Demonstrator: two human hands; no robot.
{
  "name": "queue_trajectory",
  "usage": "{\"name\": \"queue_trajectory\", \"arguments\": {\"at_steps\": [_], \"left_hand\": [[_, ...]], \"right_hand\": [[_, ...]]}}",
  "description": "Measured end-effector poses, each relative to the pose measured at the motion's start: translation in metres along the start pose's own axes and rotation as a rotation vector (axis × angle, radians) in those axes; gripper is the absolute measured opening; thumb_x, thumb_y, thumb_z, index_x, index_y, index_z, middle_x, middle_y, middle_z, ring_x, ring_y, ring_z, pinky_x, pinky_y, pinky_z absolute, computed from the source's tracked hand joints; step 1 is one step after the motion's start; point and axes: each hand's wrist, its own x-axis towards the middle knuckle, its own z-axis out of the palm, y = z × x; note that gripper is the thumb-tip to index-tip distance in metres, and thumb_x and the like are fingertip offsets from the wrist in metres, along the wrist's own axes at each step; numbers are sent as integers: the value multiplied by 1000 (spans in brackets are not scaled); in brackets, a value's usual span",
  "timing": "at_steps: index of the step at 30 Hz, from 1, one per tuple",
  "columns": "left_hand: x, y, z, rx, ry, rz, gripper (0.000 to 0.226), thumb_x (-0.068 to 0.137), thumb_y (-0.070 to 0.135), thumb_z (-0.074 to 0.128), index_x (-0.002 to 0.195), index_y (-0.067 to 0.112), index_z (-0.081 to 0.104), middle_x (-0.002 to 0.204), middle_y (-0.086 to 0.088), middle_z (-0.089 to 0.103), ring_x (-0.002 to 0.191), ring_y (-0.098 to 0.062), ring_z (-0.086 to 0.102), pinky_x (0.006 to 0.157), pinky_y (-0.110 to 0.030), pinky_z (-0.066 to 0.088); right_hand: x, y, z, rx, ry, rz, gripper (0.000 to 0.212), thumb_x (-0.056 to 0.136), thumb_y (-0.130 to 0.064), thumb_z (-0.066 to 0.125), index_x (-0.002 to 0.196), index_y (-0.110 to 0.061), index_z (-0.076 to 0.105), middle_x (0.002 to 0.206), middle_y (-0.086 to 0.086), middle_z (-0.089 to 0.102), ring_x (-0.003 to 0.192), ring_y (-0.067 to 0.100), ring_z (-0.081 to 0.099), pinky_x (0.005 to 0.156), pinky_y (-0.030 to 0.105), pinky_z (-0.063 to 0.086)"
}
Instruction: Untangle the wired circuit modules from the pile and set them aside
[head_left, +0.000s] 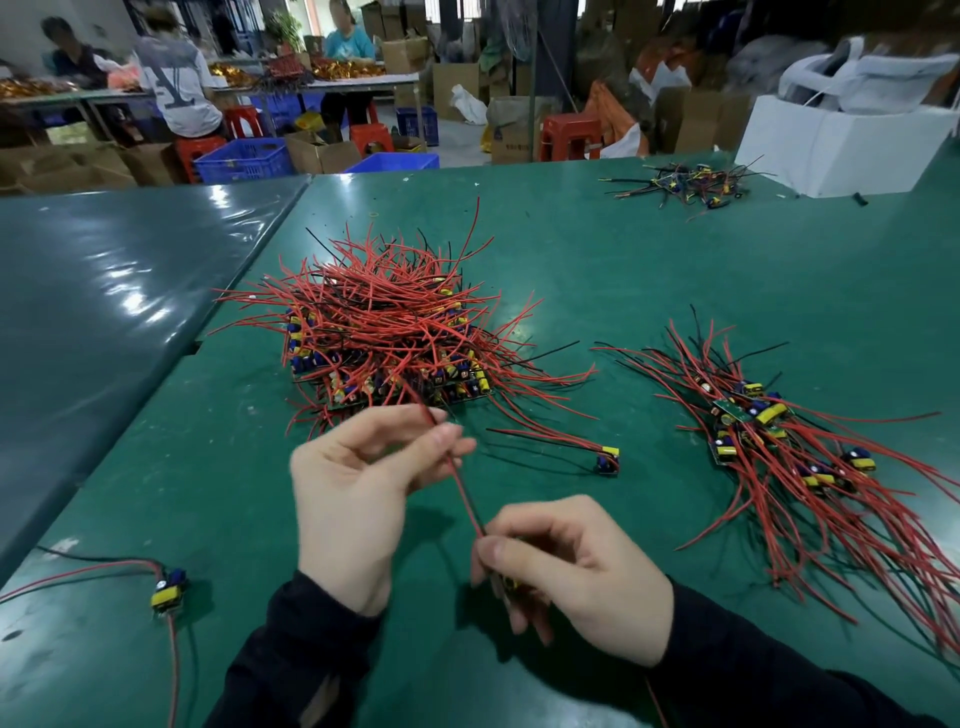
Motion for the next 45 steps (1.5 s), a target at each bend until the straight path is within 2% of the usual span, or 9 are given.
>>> {"name": "queue_trajectory", "arguments": {"at_steps": [9,13,15,18,23,29,36,41,45], "left_hand": [[11,10,-13,-87,189,156,5,76,6,67,81,7,68,69,-4,72,61,-17,69,58,-20,54],[9,9,-10,-96,209,232,20,89,16,58,105,9,67,82,-3,72,63,-15,67,58,-20,54],[5,7,-7,-53,197,260,19,90,18,57,101,9,70,82,-4,72,61,-15,65,56,-20,53],[-7,-2,5,110,7,131,23,81,30,62,74,12,75,71,-7,72,59,-17,67,52,-23,53],[-20,-19,18,220,-324,-155,33,52,37,77,73,11,76,73,-10,74,67,-20,71,62,-24,57],[-19,-18,15,232,-398,-200,8,78,-6,67,76,2,70,62,-9,69,52,-16,64,51,-21,52],[-15,-13,11,320,-468,-241,11,82,-3,65,84,7,67,67,-8,58,52,-14,52,47,-27,51],[-10,-7,2,456,-620,-265,10,84,3,65,75,7,68,62,-8,66,51,-16,59,50,-22,48],[-4,1,-9,545,-846,-395,17,88,16,62,84,3,71,79,-9,74,69,-14,67,64,-20,52]], "right_hand": [[-3,-4,2,87,-122,4,20,87,-20,55,75,-24,70,60,-6,59,52,8,57,42,18,43],[6,-5,-13,181,183,-8,11,75,-27,67,78,-27,78,76,-2,74,63,4,56,56,24,35],[11,-8,-26,358,374,14,19,61,-33,76,79,-28,78,82,-1,75,60,1,56,54,20,34],[16,-9,-35,580,569,16,26,53,-36,72,76,-25,78,84,2,75,56,5,62,47,12,41],[18,-5,-31,595,622,64,13,56,-25,75,66,-18,76,73,5,73,56,8,66,50,14,50],[18,0,-29,466,492,30,29,50,-29,76,72,-10,76,69,6,68,56,12,62,55,17,52],[18,-7,-42,118,400,-5,8,75,-8,69,81,-11,73,65,-3,67,59,7,59,59,18,49],[17,-7,-45,109,365,12,9,80,-2,67,81,-10,72,62,-2,66,53,9,62,55,20,54],[18,-7,-52,56,478,-59,16,77,1,70,77,-15,74,61,-1,66,54,15,63,53,23,55]]}}
